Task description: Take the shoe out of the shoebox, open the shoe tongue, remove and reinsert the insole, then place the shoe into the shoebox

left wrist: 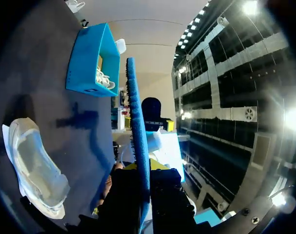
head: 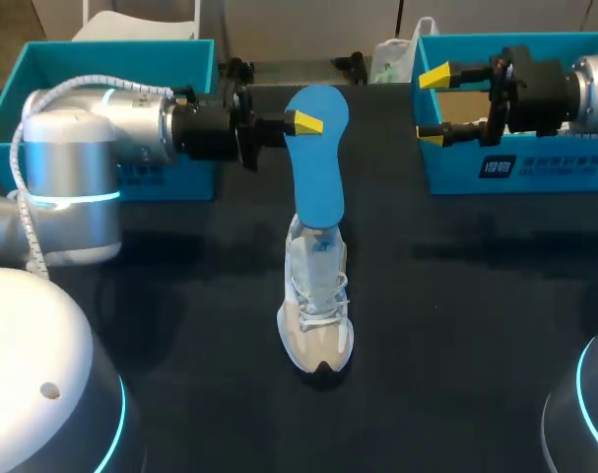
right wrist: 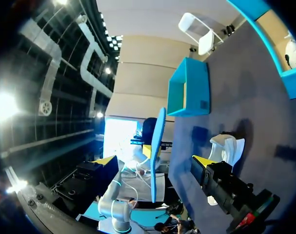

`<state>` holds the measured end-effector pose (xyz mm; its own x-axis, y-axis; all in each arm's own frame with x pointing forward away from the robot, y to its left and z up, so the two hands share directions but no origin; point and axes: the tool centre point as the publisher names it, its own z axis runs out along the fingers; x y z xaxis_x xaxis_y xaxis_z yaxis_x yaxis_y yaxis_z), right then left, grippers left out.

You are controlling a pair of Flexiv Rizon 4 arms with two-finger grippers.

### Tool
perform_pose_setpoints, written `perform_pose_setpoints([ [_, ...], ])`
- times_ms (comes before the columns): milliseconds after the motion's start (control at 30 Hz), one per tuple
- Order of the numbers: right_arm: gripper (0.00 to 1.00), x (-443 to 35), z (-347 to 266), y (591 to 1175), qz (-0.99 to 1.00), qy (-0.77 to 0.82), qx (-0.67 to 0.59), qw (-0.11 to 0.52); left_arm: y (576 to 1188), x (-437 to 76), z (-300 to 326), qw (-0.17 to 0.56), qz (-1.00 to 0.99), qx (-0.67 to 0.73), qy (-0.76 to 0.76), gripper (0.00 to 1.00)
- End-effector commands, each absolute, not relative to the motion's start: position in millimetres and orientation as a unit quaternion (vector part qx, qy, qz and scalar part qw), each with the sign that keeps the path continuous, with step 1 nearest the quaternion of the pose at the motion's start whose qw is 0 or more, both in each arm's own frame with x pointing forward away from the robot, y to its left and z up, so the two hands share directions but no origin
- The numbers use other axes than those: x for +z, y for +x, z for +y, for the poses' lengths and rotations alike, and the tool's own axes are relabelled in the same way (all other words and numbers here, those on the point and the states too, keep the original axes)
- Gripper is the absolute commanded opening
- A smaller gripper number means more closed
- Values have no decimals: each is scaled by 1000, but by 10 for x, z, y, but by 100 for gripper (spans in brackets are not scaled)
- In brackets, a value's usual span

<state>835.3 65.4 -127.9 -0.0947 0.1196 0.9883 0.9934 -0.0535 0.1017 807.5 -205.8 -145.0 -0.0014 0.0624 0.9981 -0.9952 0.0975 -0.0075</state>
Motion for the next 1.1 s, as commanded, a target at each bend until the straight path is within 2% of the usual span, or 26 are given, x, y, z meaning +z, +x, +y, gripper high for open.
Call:
perform_pose_setpoints([
  [33,100,-1278,665,8349,-537,-519,-509,429,8113,-1539,-2102,536,-512,502,445,0],
  [633,100,-1278,665,8349,-537,-519,-509,429,8213,-1637,-2190,541,-510,514,427,0],
  [1100,100,-1048,775,8209,-629,-552,-431,338,8213,-1637,-2190,541,-510,514,427,0],
])
